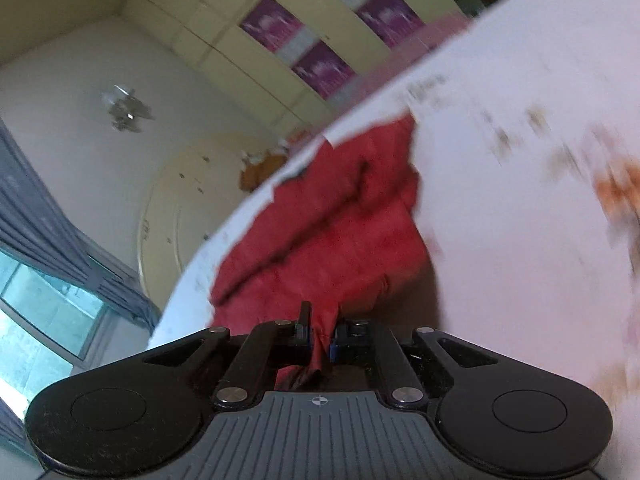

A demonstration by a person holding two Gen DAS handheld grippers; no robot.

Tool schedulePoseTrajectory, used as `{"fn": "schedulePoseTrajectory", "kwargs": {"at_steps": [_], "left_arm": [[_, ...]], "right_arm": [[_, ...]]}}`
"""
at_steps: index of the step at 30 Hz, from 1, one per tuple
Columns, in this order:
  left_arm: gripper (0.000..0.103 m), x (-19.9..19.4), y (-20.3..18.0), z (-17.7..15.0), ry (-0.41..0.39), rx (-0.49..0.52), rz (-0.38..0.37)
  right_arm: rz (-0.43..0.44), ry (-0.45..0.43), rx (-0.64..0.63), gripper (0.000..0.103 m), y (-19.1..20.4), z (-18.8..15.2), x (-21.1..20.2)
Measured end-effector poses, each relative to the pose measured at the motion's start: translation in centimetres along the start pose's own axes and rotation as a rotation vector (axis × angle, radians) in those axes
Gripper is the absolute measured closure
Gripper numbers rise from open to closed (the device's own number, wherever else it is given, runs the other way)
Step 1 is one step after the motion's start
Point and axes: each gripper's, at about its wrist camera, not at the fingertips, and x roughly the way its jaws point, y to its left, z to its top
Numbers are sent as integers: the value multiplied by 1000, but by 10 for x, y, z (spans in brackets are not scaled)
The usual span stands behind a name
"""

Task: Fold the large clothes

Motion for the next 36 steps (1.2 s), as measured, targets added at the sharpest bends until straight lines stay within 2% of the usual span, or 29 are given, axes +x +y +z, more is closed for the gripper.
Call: {"fn": "schedulePoseTrajectory", "kwargs": {"at_steps": [7, 11, 15, 19, 23, 29, 31, 35, 36], "left_arm": [[97, 48, -61, 69, -115, 83, -111], [97, 83, -86, 109, -130, 127, -159], [97, 126, -97, 138, -125, 156, -165], [97, 174, -95, 158, -84, 145, -146], [97, 219, -83, 165, -18, 148, -97], [97, 290, -59, 176, 109, 142, 28], [96, 306, -52, 177, 141, 130, 48], [86, 330, -43, 184, 169, 99, 40], [83, 334, -40, 186, 167, 96, 21]], "right_arm": [[32, -103, -59, 97, 37, 73, 36], [37, -145, -79, 97, 52, 122, 66], [32, -167, -77, 97, 57, 168, 104], [-2, -154, -49, 97, 45, 202, 150], [-62, -91, 12, 97, 17, 226, 198], [-157, -4, 67, 97, -21, 233, 257], [-195, 22, 70, 97, -30, 234, 274], [-226, 40, 107, 96, -47, 238, 296], [-230, 45, 112, 91, -50, 240, 301]]}}
